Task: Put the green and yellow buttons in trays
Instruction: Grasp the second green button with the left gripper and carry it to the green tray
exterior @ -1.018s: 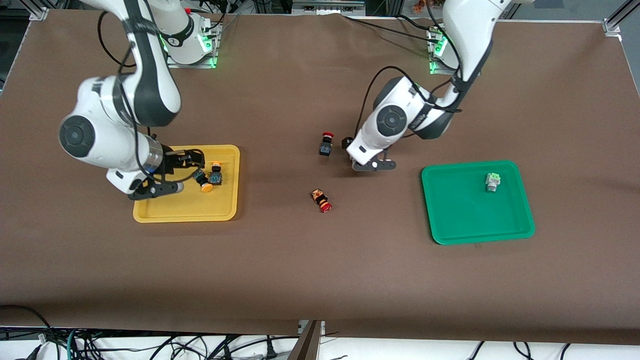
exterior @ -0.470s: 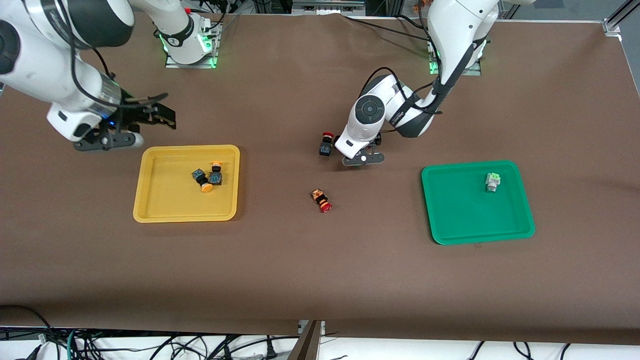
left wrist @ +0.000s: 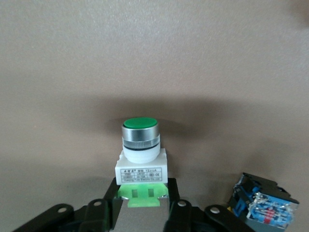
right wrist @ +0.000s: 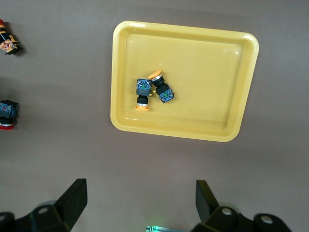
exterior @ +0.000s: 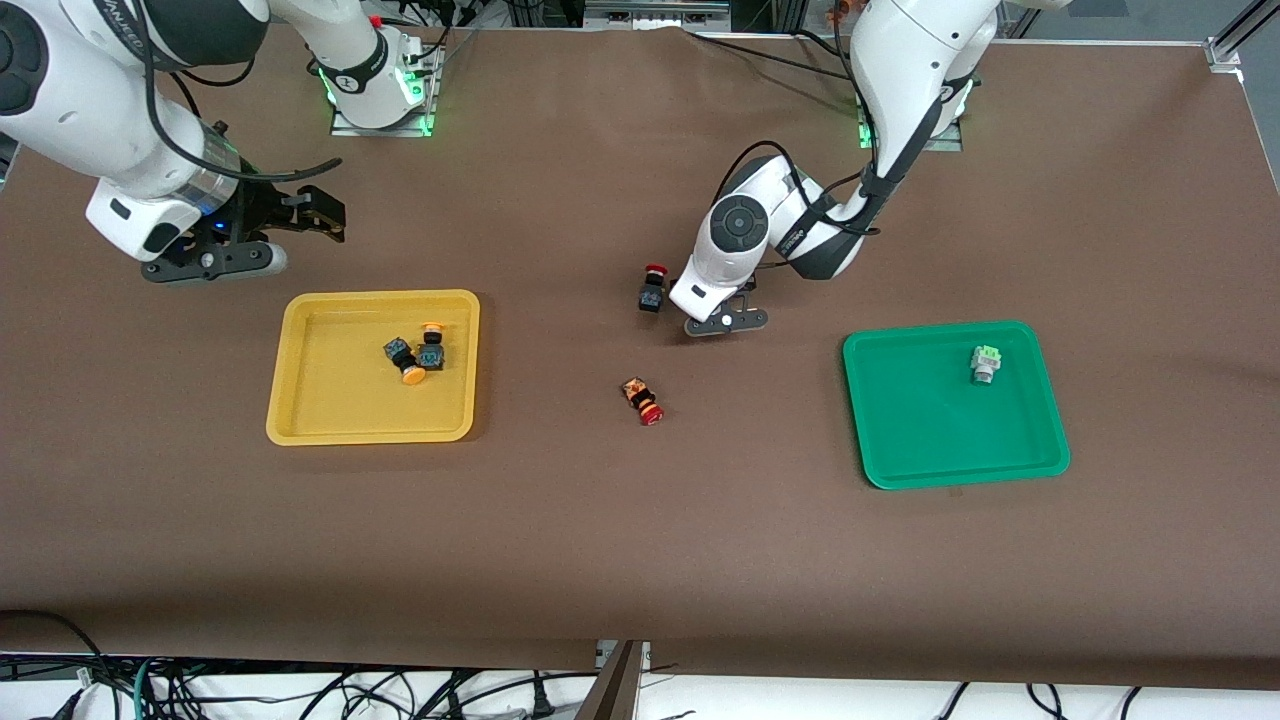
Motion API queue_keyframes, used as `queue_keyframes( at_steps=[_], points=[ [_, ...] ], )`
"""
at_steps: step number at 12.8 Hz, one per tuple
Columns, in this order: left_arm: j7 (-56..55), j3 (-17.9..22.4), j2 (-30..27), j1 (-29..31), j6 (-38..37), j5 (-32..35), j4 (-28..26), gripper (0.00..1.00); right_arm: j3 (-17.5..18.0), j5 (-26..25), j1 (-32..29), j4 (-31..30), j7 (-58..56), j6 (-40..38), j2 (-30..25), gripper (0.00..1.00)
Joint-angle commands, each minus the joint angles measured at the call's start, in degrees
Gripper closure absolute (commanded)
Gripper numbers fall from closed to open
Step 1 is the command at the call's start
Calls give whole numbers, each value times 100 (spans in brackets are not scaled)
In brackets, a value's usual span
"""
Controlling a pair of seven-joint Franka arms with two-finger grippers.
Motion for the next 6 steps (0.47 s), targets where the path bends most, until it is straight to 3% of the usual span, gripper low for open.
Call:
queue_keyframes(
  at_steps=[1,4,6],
  points=[
    [-44,10,-271,146,-250,168,148,100,1082,-105,-1071,-58,86,-33,-111,1],
    [1655,229,-562,603,-1654,98,806,100,1224,-114,-1362,-58,24,-24,-111,1],
    [2974,746,-694,762,-1974,-7,887,100,1908,-140,-2020,-58,7,-24,-120,1]
  ],
)
